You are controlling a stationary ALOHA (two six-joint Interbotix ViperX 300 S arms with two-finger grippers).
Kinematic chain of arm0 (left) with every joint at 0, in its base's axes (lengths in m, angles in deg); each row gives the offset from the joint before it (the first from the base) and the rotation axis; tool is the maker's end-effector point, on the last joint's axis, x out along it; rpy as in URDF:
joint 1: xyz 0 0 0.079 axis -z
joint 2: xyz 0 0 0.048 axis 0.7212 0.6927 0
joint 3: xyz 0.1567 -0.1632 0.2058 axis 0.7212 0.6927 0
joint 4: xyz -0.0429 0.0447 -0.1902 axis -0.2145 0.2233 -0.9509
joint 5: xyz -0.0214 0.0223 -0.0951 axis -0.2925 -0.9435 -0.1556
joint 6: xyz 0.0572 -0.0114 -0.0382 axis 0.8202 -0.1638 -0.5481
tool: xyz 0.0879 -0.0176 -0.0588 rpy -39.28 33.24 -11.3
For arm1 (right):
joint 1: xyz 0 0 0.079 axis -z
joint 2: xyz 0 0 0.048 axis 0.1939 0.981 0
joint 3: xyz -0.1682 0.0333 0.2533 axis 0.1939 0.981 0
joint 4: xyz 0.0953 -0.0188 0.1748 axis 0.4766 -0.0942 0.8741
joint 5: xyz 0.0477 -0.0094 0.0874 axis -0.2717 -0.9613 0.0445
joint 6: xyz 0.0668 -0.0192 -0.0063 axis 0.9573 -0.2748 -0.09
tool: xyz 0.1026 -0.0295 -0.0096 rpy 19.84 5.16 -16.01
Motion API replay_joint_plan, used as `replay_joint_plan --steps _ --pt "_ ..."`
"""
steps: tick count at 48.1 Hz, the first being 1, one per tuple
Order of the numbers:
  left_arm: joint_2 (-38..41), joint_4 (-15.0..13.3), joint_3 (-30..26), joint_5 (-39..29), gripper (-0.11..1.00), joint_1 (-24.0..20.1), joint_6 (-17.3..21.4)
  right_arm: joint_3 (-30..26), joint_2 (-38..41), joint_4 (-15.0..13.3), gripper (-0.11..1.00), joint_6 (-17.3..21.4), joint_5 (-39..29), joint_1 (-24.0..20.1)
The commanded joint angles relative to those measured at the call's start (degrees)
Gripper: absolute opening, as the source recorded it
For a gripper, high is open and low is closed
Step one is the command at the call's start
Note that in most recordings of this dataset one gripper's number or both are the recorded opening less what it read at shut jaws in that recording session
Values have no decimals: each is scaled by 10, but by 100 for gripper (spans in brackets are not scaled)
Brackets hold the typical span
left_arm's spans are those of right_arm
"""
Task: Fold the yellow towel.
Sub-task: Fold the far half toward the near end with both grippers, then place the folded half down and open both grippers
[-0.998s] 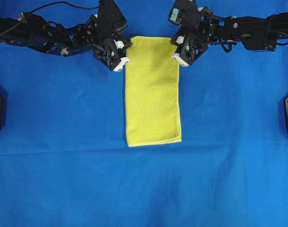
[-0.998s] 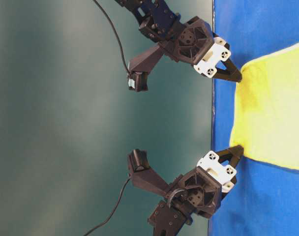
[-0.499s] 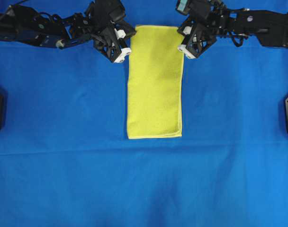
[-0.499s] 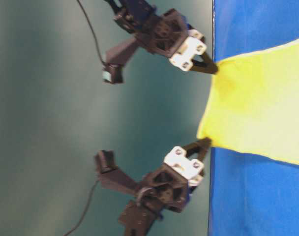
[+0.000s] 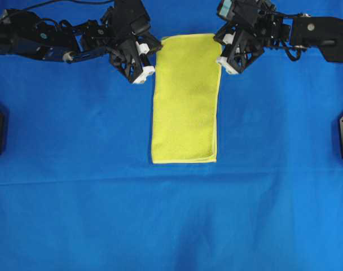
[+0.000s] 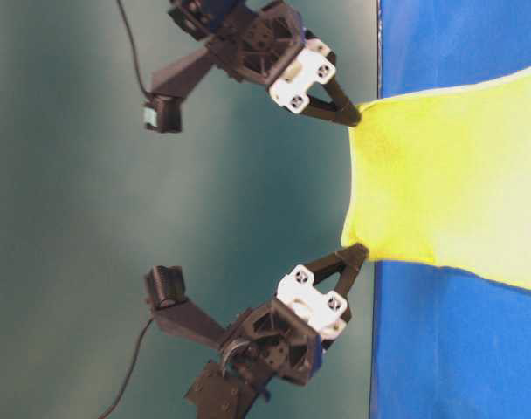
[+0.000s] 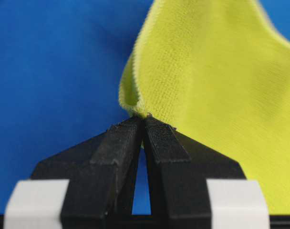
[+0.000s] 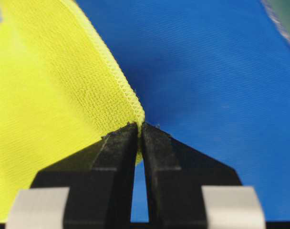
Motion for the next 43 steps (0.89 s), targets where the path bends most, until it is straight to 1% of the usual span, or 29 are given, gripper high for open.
replay_joint_plan --steps 1,6,14,25,28,34,38,43 --pt "-31 1 4 -15 3 17 1 8 -33 4 6 2 0 -25" --pt "-40 1 20 -27 3 38 0 33 -54 18 6 4 0 -67" --pt "-47 1 47 -33 3 103 -6 67 -76 47 6 4 0 -133" --pt "-35 -2 47 -33 3 190 -20 82 -80 86 6 4 -9 -215" --pt "-27 -2 41 -33 3 214 -29 83 -80 98 6 4 -12 -231" --pt "-18 -2 35 -34 3 243 -43 83 -73 120 6 4 -12 -260" --pt "-12 -2 35 -35 3 256 -48 83 -62 128 6 4 -10 -273" --pt "-4 -3 35 -35 3 262 -48 77 -42 132 6 4 -1 -283"
